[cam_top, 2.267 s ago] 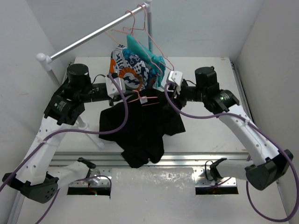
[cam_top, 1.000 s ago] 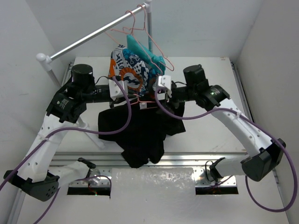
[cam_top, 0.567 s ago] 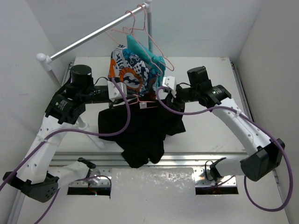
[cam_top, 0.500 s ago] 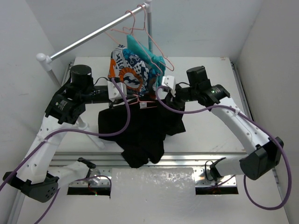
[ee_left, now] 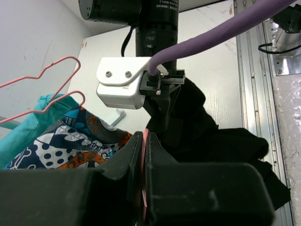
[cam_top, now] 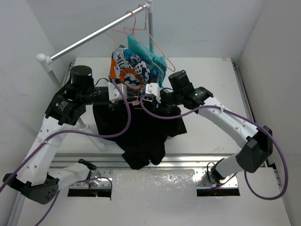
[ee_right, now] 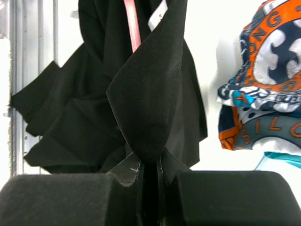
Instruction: Place the shirt on the hanger
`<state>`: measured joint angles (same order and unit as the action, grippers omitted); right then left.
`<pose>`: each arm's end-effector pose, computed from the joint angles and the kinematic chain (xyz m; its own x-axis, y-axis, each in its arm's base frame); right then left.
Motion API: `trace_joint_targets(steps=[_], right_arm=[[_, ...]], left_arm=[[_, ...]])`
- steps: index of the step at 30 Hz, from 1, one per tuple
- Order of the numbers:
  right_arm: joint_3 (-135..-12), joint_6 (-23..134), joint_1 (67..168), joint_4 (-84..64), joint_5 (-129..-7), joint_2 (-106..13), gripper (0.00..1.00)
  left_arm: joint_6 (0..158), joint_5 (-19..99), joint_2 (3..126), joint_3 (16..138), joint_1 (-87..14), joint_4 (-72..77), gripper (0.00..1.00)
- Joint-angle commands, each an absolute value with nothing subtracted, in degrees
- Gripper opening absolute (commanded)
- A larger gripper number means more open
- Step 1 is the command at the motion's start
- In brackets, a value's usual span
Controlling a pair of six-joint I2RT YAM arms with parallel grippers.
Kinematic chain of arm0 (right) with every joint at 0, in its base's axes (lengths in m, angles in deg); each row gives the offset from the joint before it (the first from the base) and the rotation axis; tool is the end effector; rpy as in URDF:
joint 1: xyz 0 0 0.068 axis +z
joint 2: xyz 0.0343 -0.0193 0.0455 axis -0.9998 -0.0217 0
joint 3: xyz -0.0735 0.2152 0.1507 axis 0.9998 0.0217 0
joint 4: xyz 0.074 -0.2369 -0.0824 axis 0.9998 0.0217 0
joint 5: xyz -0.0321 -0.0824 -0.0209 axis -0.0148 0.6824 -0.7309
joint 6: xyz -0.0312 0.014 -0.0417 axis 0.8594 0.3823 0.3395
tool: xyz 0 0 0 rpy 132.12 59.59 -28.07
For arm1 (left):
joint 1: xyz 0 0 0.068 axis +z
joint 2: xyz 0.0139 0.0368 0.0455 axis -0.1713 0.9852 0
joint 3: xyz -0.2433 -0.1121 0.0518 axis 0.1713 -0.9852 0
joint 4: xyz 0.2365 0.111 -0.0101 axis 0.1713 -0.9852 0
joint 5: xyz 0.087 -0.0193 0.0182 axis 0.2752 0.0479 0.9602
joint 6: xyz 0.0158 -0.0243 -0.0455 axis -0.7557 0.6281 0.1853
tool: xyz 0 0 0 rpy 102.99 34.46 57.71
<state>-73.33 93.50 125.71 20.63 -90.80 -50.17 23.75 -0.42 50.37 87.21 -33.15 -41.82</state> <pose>0.2513 0.2118 0.3265 -0.0197 -0.5688 -0.8222 -0.9761 0.1890 -0.1073 0.1671 -0.1011 0.4537 0.3801 0.3284 -0.8647 0.8860 0.1393 0.4423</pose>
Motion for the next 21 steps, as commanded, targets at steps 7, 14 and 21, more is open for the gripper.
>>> trace_joint_targets(steps=[7, 14, 21], right_arm=[[-70.6, 92.1, 125.8, 15.4, -93.7, -47.8, 0.28], [-69.0, 88.1, 125.7, 12.3, -93.9, -47.3, 0.0], [-65.9, 77.0, 125.7, 3.7, -96.6, -45.9, 0.0]], left_arm=[[23.4, -3.0, 49.1, 87.3, -33.6, -37.9, 0.0], [26.2, 2.4, 48.7, 86.1, -33.6, -34.5, 0.0], [30.2, 14.3, 48.4, 80.5, -33.5, -27.3, 0.21]])
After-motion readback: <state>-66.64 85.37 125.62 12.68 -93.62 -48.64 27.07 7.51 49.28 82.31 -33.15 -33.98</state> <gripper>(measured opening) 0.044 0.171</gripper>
